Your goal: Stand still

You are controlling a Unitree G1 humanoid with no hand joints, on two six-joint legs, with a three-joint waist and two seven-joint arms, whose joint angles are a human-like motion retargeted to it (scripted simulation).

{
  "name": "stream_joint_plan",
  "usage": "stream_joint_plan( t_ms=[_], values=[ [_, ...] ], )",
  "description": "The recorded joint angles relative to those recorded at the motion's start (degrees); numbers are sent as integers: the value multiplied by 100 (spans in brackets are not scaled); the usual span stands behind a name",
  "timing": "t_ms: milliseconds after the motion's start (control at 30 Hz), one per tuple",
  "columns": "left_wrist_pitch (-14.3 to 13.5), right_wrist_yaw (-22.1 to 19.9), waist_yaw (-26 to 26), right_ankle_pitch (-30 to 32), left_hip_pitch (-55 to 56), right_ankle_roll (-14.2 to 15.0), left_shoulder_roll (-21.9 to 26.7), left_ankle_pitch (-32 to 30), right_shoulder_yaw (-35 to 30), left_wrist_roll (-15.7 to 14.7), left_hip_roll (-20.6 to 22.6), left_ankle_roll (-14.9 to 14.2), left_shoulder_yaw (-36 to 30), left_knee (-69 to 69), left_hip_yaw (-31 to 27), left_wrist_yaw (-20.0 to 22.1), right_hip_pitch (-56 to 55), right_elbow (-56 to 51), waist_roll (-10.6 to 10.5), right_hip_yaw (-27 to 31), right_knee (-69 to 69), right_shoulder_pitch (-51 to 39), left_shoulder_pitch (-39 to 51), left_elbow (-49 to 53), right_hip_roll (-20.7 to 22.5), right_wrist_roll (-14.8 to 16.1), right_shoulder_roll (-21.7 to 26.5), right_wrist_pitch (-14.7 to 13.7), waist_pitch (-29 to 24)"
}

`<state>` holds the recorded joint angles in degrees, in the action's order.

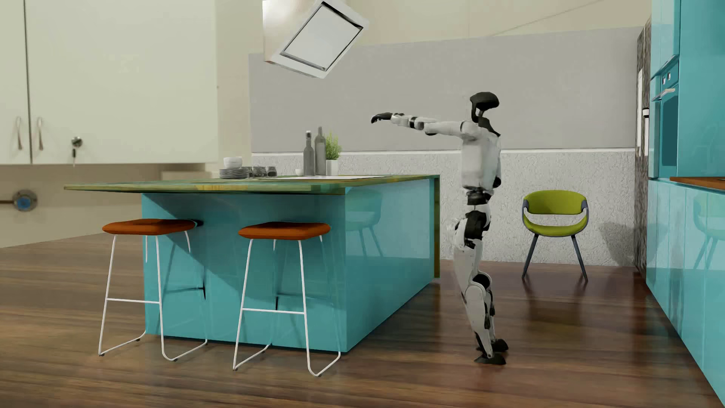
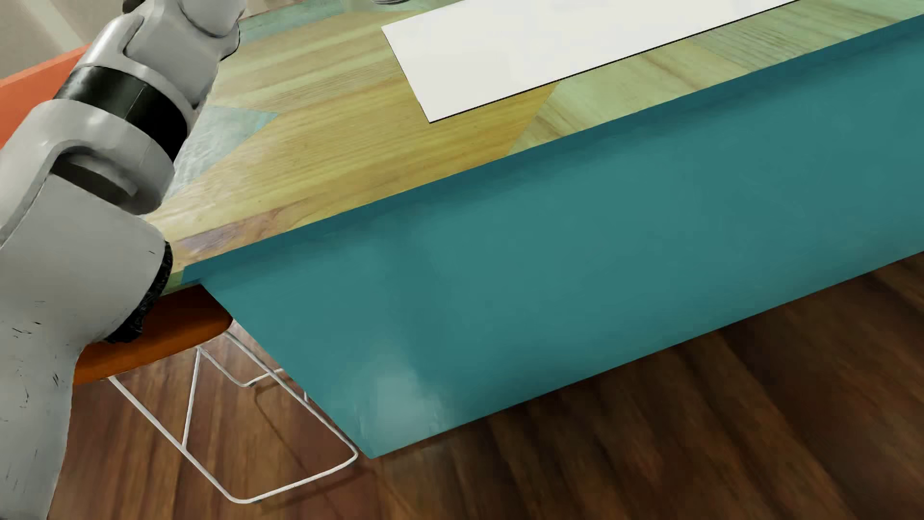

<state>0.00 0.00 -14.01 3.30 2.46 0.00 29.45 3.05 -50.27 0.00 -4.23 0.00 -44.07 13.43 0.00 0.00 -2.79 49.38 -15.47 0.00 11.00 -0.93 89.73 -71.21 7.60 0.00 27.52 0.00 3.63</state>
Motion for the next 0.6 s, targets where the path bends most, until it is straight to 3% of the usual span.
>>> stream_joint_plan(
  t_ms=[400,467,533,600],
  values=[
    [0,0,13,107,66,0,-35,-35,-81,0,-2,0,66,26,0,0,-20,25,72,0,-65,-43,31,20,0,0,65,0,-22],
    [0,0,38,69,79,0,-24,-66,-41,0,-1,0,752,28,0,0,-37,24,108,0,-43,-44,-157,391,3,0,28,0,-15],
    [0,0,239,-50,121,0,-137,-184,142,0,24,0,1931,31,0,0,-76,-38,249,0,-1,115,-979,1810,-9,0,-111,0,75],
    [0,0,542,-155,213,0,-549,-522,332,0,87,0,2642,79,0,0,-87,-117,540,0,15,349,-2171,3513,-34,0,-358,0,170]
  ],
)
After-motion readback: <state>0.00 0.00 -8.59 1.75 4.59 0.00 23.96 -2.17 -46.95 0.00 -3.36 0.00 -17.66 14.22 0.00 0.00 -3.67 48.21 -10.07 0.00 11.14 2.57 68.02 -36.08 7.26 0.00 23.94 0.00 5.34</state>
